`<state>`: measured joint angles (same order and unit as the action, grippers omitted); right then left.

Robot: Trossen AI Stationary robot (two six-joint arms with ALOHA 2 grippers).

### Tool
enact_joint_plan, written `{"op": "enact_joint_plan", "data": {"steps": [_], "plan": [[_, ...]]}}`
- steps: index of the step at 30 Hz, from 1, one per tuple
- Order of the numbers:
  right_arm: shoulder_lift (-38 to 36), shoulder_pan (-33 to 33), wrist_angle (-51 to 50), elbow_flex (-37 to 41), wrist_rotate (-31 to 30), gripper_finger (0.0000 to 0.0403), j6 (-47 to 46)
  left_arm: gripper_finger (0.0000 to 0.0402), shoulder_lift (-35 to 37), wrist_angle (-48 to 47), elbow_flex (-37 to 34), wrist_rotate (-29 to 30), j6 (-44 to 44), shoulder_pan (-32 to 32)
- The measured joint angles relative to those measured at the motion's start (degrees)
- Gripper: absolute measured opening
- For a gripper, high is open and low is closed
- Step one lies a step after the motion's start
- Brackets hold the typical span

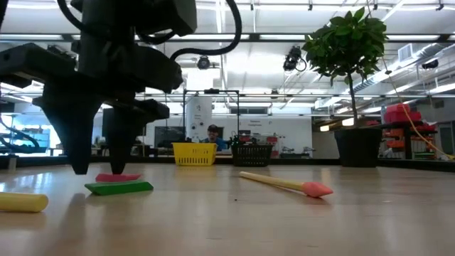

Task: Sort crayons/erasers/pens/pencils in bins
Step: Put the pink eraser into the top black bin

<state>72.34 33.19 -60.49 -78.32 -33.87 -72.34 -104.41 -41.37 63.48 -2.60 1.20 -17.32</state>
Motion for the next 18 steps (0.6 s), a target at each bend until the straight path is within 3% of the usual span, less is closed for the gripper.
{"op": "enact_joint_plan", "data": {"steps": [6, 18], "plan": [[0.0, 0.0, -0.02, 0.0, -0.01, 0.0078, -0.98, 0.0216, 3.02, 2.9, 1.37, 3.61, -0.76, 0.21], [0.0, 0.0, -0.04, 0.0, -1.63, 0.0078, -1.04, 0.0213, 2.83, 3.58, -2.04, 2.42, -0.36, 0.78]]}}
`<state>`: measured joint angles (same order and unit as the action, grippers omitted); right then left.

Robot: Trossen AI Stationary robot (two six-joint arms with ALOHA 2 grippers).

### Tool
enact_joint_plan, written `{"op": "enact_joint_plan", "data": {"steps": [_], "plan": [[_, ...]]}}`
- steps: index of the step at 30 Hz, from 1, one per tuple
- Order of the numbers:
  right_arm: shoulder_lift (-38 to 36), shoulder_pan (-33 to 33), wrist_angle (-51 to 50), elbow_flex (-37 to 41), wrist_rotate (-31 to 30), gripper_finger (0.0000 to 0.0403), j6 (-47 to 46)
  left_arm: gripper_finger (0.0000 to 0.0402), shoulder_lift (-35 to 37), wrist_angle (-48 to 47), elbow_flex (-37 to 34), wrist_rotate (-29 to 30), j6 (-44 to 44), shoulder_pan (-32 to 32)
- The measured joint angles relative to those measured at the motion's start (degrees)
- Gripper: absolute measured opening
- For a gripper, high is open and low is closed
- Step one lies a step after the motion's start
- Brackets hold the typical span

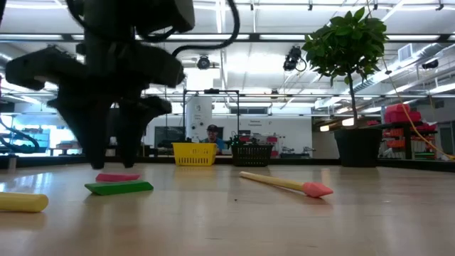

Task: Sort crayons/erasers/pens/pencils in bins
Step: Put the pink eraser into the top black bin

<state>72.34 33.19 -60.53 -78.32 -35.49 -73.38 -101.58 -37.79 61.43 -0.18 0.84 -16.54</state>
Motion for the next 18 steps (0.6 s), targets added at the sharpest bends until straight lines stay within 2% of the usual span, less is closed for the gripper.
{"op": "enact_joint_plan", "data": {"steps": [8, 18], "plan": [[0.0, 0.0, 0.02, 0.0, -1.14, 0.0078, -0.27, 0.0211, 0.29, 4.71, -5.04, 0.19, -0.46, 0.12], [0.0, -0.04, 0.0, 0.0, -2.59, 0.0078, -2.5, 0.0193, 0.25, 5.96, -5.51, 1.21, -0.72, 0.35]]}}
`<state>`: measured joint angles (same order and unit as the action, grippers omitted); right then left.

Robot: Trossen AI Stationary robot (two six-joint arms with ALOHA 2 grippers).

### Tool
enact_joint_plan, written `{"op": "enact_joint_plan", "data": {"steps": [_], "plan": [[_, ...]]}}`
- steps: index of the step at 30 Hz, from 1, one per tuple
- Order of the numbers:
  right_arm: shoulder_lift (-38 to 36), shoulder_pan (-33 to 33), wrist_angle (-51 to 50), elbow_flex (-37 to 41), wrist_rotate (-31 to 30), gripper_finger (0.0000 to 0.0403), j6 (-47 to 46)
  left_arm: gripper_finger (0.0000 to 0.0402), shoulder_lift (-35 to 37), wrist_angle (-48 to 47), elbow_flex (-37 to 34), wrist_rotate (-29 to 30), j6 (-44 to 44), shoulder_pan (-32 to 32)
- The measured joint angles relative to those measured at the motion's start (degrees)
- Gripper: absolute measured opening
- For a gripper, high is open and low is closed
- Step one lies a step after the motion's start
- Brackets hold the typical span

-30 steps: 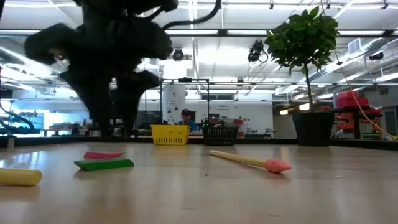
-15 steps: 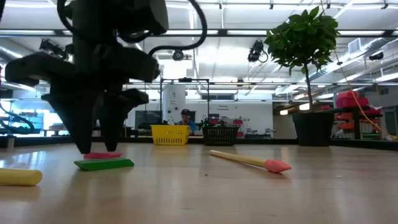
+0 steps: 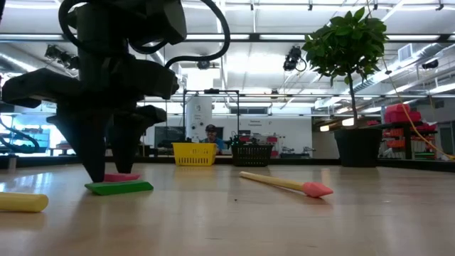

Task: Sort crayons/erasers/pens/pencils in bins
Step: Put the pink eraser into the top black bin

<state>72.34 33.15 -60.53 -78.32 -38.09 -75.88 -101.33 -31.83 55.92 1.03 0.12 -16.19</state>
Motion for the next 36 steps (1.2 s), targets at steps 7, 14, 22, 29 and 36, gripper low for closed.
{"op": "enact_joint_plan", "data": {"steps": [7, 14, 22, 29, 36], "plan": [[0.0, 0.0, 0.0, 0.0, -0.74, 0.0078, -0.63, 0.0162, -0.08, 1.06, -0.09, 0.74, 0.62, -0.07], [0.0, 0.0, 0.0, 0.0, -0.72, 0.0078, -0.65, 0.01, -0.19, 3.01, -0.11, 1.1, 0.48, -0.07], [0.0, 0.05, 0.01, 0.0, 3.28, 0.0078, -2.14, 0.0052, 2.69, 3.43, -0.21, 0.25, -3.33, 0.11], [-0.26, 2.66, 0.48, 0.02, 6.77, 0.0078, -3.98, 0.0054, 8.55, 1.62, 0.55, -0.39, -7.08, 2.44], [-2.25, 5.52, 0.46, 0.02, 6.76, 0.0078, -3.55, 0.0051, 10.69, 1.23, 9.58, 0.7, -7.74, 9.32]]}}
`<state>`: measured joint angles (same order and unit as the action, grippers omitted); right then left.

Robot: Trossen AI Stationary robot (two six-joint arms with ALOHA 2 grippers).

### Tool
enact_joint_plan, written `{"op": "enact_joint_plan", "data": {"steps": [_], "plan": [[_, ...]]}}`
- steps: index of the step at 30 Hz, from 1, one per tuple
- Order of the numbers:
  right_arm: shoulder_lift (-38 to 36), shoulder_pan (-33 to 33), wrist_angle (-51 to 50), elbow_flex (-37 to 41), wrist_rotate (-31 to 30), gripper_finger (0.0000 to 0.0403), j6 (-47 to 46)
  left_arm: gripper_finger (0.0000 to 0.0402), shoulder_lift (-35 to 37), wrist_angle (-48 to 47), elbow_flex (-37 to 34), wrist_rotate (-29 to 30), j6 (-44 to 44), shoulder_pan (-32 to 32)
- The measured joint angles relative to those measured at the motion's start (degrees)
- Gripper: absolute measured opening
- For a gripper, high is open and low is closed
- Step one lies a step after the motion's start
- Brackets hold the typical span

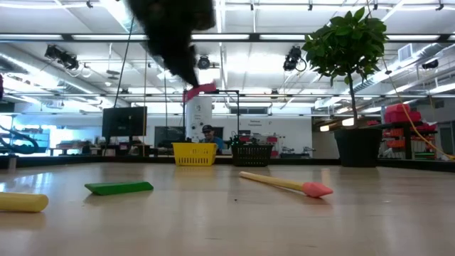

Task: Sort crayons/erasers/pens/pencils in bins
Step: Put the pink eraser into the top black bin

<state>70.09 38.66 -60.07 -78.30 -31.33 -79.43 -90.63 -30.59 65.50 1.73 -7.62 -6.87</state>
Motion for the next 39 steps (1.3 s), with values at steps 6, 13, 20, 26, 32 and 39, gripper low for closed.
{"op": "enact_joint_plan", "data": {"steps": [6, 13, 20, 26, 32, 39], "plan": [[-2.65, -1.26, -0.46, 0.0, -5.09, 0.0078, 5.46, 0.0053, -0.63, 4.81, 7.33, 4.05, 5.6, 8.98], [-7.22, -6.25, -0.51, 0.0, -12.88, 0.0078, 6.3, 0.0054, -3.07, 10.47, 11.09, 2.29, 13.31, 22.25], [-9.67, -13.65, -0.2, -0.02, -19.26, 0.0078, 8.06, 0.0058, -12.27, 16.56, 18.69, -3.68, 18.08, 30.5], [-9.72, -18.04, -0.22, -0.02, -18.95, 0.0078, 8.02, 0.0059, -21.87, 15.62, 25.19, -4.15, 21.32, 33.36], [-8.97, -19.87, -0.22, -0.02, -17.95, 0.0078, 7.48, 0.0061, -28.24, 9.19, 29.02, -4.61, 18.85, 35.51], [-7.68, -20.29, -0.57, -0.02, -17.9, 0.0078, 7.69, 0.0063, -30.44, 5.44, 29.66, -4.68, 19.04, 36.57]]}}
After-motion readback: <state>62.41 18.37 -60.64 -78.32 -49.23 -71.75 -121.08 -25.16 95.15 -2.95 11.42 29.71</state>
